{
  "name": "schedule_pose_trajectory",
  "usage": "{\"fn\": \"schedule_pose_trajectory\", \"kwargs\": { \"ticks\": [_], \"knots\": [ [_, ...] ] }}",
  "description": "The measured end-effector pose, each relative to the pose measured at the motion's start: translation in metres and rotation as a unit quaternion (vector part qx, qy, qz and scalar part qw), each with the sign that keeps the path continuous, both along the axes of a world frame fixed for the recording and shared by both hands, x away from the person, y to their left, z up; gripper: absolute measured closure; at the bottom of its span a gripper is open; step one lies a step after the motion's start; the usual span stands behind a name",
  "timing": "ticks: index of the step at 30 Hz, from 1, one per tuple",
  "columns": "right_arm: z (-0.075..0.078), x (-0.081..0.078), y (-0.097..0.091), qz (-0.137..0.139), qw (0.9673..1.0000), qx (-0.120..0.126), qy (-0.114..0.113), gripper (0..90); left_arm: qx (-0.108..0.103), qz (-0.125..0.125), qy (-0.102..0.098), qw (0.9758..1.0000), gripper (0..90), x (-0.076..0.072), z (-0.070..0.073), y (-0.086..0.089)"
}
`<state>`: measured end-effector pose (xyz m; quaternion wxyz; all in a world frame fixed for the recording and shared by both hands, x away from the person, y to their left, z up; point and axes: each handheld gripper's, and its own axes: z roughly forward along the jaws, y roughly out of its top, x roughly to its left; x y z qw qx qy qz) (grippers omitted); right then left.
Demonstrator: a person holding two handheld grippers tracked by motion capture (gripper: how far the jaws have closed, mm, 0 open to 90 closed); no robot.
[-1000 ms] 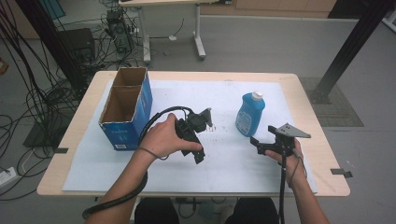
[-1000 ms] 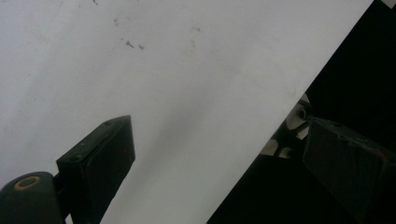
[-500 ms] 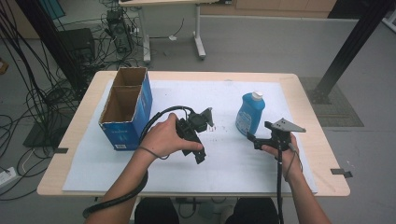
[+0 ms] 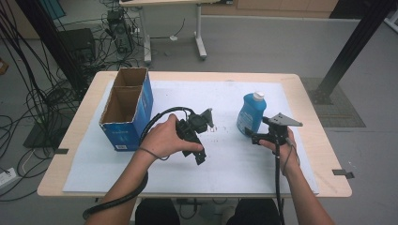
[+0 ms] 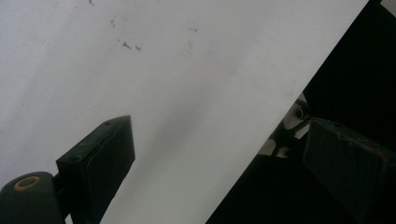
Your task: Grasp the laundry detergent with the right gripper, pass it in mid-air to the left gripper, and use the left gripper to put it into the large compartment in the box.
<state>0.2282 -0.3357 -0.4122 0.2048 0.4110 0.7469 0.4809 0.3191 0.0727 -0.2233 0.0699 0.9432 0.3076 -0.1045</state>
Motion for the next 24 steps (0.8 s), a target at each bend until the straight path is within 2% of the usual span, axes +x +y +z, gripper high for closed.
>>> {"fn": "schedule_pose_trajectory", "kwargs": {
  "ticks": [24],
  "knots": [
    [-0.012,0.001,0.013,-0.008,0.9999,0.007,-0.009,5.5,0.005,-0.003,0.002,1.0,9.2,-0.001,-0.002,0.0]
  ]
}}
